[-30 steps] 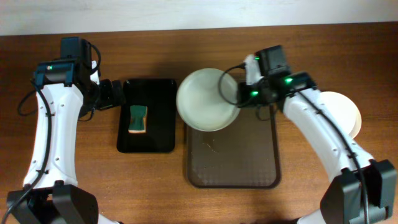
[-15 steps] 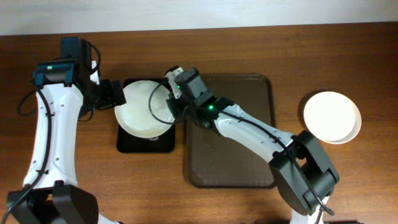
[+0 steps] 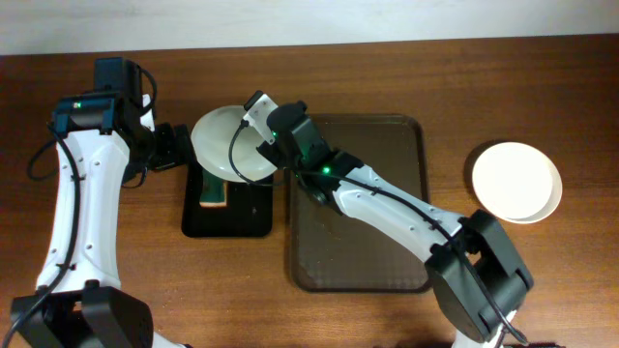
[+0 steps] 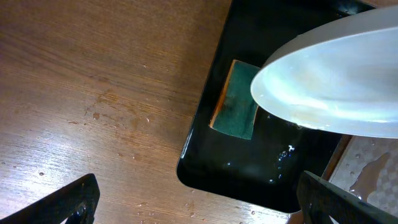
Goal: Clean dirty plates on tray and stack at the side
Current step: 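Lift the plate with right gripper and tilt it over the black tray, then carry the plate right and stack it on the plate pile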
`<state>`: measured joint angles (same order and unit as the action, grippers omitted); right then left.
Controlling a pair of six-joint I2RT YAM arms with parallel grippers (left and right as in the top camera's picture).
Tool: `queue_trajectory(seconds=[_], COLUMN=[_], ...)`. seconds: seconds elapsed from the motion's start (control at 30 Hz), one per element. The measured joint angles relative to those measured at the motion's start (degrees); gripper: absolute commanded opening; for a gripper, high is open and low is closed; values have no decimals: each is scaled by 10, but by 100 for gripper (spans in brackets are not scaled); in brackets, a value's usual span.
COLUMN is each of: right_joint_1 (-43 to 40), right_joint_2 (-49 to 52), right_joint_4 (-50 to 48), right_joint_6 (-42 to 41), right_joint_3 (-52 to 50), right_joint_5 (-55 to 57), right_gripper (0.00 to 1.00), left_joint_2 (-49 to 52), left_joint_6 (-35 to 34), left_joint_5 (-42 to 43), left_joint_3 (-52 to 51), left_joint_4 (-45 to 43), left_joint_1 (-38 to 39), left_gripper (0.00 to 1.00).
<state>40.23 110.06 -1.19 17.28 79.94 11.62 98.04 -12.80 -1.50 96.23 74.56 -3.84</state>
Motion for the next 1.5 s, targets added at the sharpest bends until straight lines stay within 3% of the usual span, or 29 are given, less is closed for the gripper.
queue_trajectory(seconds=[0.57, 0.93, 1.03, 1.17, 1.27, 1.37, 1.5], right_joint_1=[12, 12, 12, 2, -41, -168, -339], right_joint_2=[-28, -28, -31, -70, -137, -222, -228], right_joint_4=[-18, -1, 82, 238, 322, 420, 526], right_joint_6=[67, 69, -8, -226, -339, -445, -483], right_joint_3=[1, 3, 8, 8, 9, 14, 16], right_joint_5=[49, 56, 92, 115, 87, -12, -123], right_gripper=[4, 4, 4, 4, 4, 4, 4], left_joint_2=[0, 0, 0, 0, 0, 0, 0], left_joint_6=[0, 0, 0, 0, 0, 0, 0], left_joint_5=[0, 0, 0, 0, 0, 0, 0], left_joint_3=[0, 0, 0, 0, 0, 0, 0], left_joint_4=[0, 0, 0, 0, 0, 0, 0], left_joint_1=[0, 0, 0, 0, 0, 0, 0], left_gripper=[100, 100, 100, 100, 100, 100, 100])
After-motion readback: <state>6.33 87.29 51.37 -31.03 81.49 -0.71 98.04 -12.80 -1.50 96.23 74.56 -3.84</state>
